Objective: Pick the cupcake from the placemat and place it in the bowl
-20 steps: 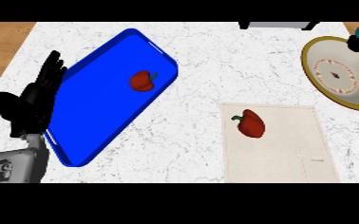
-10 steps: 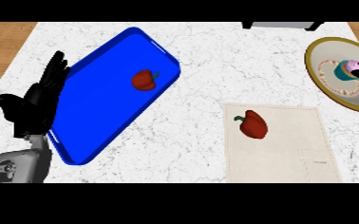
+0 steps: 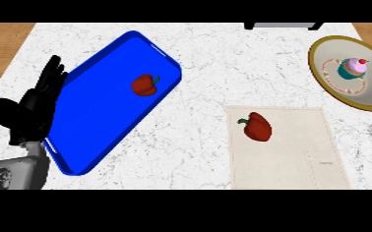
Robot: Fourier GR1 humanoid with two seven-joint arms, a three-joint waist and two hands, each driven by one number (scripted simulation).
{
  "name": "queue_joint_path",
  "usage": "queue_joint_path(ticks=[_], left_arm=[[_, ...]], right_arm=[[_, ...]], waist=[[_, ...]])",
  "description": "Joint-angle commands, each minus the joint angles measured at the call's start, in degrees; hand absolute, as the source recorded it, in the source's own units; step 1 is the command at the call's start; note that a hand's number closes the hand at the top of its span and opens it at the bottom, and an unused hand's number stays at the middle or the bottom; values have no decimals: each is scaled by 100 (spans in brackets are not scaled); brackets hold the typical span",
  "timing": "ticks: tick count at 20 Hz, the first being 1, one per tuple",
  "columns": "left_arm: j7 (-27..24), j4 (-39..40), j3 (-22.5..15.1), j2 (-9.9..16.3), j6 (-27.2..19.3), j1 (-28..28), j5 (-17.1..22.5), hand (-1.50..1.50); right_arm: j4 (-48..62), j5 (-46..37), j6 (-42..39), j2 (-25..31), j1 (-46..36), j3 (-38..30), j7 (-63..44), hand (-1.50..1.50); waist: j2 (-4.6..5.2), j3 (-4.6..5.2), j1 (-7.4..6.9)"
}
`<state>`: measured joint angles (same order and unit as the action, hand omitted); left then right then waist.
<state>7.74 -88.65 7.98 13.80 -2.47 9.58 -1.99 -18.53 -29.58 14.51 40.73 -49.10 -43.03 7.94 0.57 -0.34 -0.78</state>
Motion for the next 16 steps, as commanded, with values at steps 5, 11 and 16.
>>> queue_joint_path(ticks=[5, 11, 16], left_arm=[[-183, 83, 114, 101, 50, -103, -43, 0], [92, -531, 10, -57, 70, -493, 55, 0], [103, -542, 26, -17, 71, -475, -18, 0]], right_arm=[[66, 1334, -1086, 602, 872, -1110, 911, -150], [273, 1783, -2261, 1128, 2107, -1417, 1452, -150], [420, 2354, -3353, 1432, 2587, -1725, 1528, -150]], waist=[[-28, 23, 58], [-53, 18, 58], [-47, 17, 52]])
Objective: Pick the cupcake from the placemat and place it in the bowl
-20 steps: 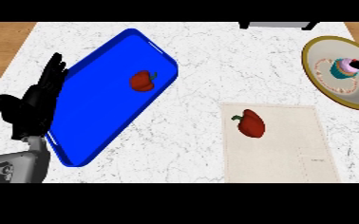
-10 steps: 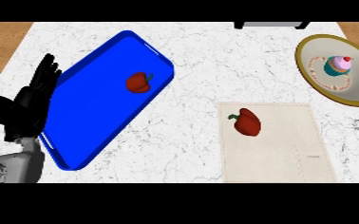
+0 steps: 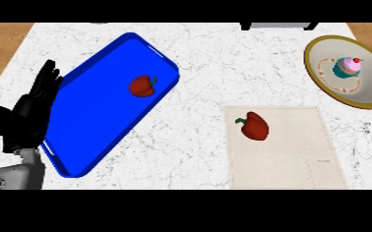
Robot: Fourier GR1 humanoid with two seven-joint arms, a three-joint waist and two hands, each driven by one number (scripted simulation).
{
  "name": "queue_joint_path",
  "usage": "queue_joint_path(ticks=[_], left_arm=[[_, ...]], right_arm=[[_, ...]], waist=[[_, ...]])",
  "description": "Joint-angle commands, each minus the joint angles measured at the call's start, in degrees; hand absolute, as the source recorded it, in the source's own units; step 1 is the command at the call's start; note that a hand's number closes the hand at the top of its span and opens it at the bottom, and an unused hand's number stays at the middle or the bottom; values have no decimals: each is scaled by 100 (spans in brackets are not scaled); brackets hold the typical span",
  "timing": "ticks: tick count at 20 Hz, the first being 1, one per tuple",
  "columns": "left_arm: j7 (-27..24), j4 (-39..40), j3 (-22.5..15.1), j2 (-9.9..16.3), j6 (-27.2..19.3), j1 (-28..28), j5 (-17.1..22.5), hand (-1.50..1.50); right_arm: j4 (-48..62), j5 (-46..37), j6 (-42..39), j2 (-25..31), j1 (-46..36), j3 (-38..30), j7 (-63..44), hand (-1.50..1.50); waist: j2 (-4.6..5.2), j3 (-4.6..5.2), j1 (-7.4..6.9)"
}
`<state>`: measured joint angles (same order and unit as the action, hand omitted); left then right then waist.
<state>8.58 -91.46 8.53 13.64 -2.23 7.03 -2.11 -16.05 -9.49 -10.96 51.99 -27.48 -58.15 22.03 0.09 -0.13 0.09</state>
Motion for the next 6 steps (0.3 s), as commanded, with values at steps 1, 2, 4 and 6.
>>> queue_joint_path(ticks=[1, 2, 4, 6], left_arm=[[-168, 159, 145, 43, 49, -9, 51, 0], [-117, 361, 50, -98, -86, 210, -36, 0], [97, -171, 126, 97, 110, -94, 58, 0], [-378, 749, 104, -44, 69, 337, -29, 0]], right_arm=[[-45, 480, -866, 117, 647, -212, 256, -150], [-90, 541, -991, 216, 752, -241, 436, -150], [-193, 717, -1248, 251, 828, -193, 281, -150], [-272, 820, -1024, -13, 767, -96, 504, -150]], waist=[[-14, 10, 40], [-5, 8, 50], [-20, 11, 6], [-2, 12, 16]])
